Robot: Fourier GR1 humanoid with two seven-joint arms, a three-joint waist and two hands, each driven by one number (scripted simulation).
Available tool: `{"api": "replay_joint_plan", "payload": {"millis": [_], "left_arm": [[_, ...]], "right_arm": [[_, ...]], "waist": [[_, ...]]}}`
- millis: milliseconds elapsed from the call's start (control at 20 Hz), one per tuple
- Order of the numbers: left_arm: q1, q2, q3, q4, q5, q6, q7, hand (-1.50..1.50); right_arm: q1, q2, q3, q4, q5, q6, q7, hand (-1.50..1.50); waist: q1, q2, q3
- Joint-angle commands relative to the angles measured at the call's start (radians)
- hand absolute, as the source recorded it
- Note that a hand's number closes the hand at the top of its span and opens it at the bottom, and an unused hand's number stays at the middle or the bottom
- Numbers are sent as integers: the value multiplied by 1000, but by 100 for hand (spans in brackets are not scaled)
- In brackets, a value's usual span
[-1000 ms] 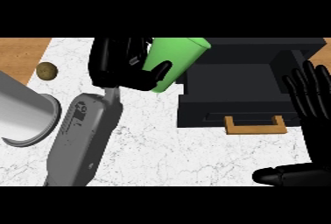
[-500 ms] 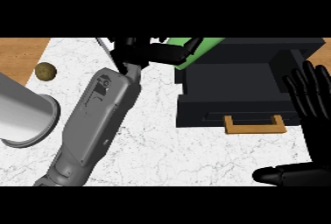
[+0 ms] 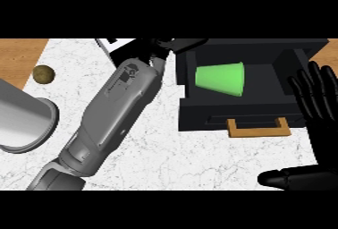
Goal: Pick up the cup, place it into the drawer and close the drawer
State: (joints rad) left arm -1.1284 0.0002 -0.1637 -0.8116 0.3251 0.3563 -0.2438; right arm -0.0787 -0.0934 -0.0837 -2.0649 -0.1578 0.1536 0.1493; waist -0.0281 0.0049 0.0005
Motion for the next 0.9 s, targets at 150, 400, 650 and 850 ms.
{"api": "replay_joint_plan", "payload": {"millis": [150, 400, 650, 850], "left_arm": [[-122, 0, -65, 240, 109, 16, -74, 150], [-141, 0, -128, 340, 175, 2, -128, 150], [-141, 0, -267, 362, 224, 72, -142, 150], [-187, 0, -299, 420, 242, 67, -106, 150]], "right_arm": [[-19, -5, -2, 22, -3, 9, -9, -150], [44, 22, 38, -32, 12, 10, -20, -150], [-57, -19, 3, 1, -35, 17, 41, -150], [-29, -30, -24, 47, -51, 63, -49, -150]], "waist": [[-17, 5, 0], [-38, 8, 0], [-60, 11, 0], [-69, 15, 1]]}}
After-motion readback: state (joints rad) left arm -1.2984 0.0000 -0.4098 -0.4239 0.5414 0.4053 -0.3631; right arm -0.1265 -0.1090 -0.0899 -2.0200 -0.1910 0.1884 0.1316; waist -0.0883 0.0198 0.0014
